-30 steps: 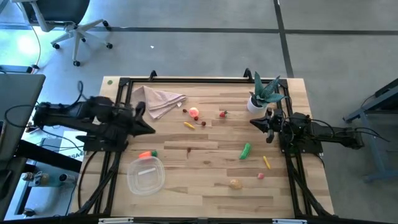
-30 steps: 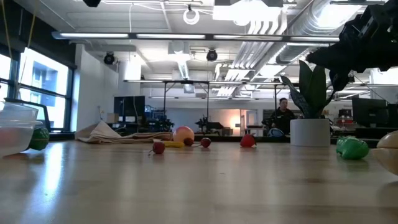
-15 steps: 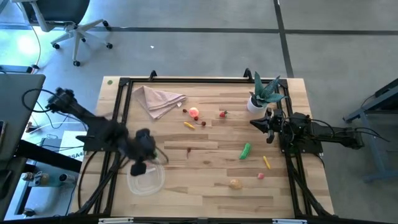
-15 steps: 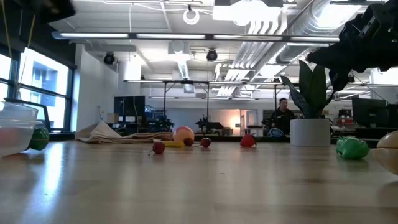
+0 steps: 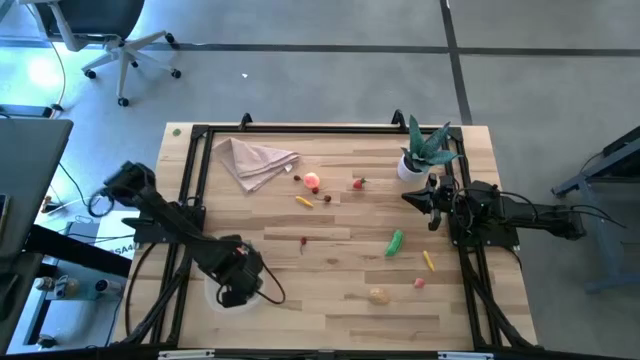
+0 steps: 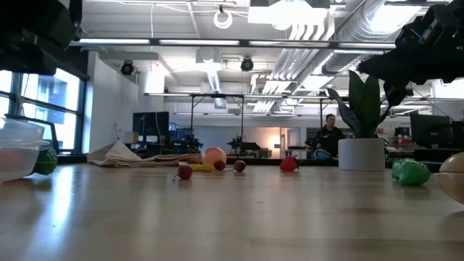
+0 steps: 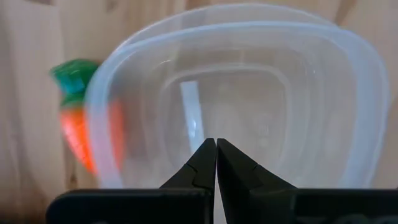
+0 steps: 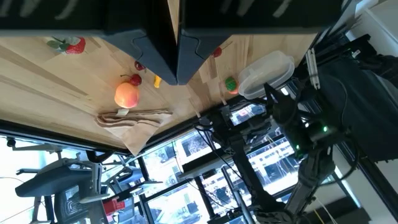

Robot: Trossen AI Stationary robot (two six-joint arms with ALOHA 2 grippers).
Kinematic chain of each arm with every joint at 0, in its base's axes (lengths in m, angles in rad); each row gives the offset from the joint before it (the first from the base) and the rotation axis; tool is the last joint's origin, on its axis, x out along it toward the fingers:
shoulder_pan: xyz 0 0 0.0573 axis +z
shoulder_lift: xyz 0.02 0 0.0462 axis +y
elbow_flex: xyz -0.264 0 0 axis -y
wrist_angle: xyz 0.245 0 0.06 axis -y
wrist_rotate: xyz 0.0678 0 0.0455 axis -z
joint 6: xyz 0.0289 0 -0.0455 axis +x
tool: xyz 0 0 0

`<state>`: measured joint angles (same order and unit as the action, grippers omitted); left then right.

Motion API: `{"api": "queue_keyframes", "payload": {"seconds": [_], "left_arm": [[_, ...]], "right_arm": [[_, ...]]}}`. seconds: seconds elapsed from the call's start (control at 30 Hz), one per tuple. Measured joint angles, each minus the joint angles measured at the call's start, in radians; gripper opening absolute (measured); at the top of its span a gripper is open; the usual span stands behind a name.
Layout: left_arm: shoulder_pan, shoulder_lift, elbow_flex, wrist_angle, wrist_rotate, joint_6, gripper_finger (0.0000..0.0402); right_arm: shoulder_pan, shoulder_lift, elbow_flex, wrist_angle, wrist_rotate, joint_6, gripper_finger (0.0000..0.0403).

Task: Pick and placing Produce into tupperware
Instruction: Move the transparent bin to the center of the table

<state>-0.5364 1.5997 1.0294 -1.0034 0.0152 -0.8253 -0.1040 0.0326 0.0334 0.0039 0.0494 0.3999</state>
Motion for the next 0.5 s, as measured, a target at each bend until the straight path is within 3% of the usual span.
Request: {"api": "queue_keyframes", "payload": {"seconds": [0.17, 0.5], "left_arm": [[0.037, 0.073, 0.0, 0.04, -0.005, 0.035, 0.0005], [0.12, 0.088, 0.0, 0.169, -0.023, 0.116, 0.0005]], "right_arm": [[0.0, 0.0, 0.0, -0.001, 0.0, 0.0, 0.0], [0.0, 0.008, 0.0, -0.032, 0.0, 0.002, 0.0]]}}
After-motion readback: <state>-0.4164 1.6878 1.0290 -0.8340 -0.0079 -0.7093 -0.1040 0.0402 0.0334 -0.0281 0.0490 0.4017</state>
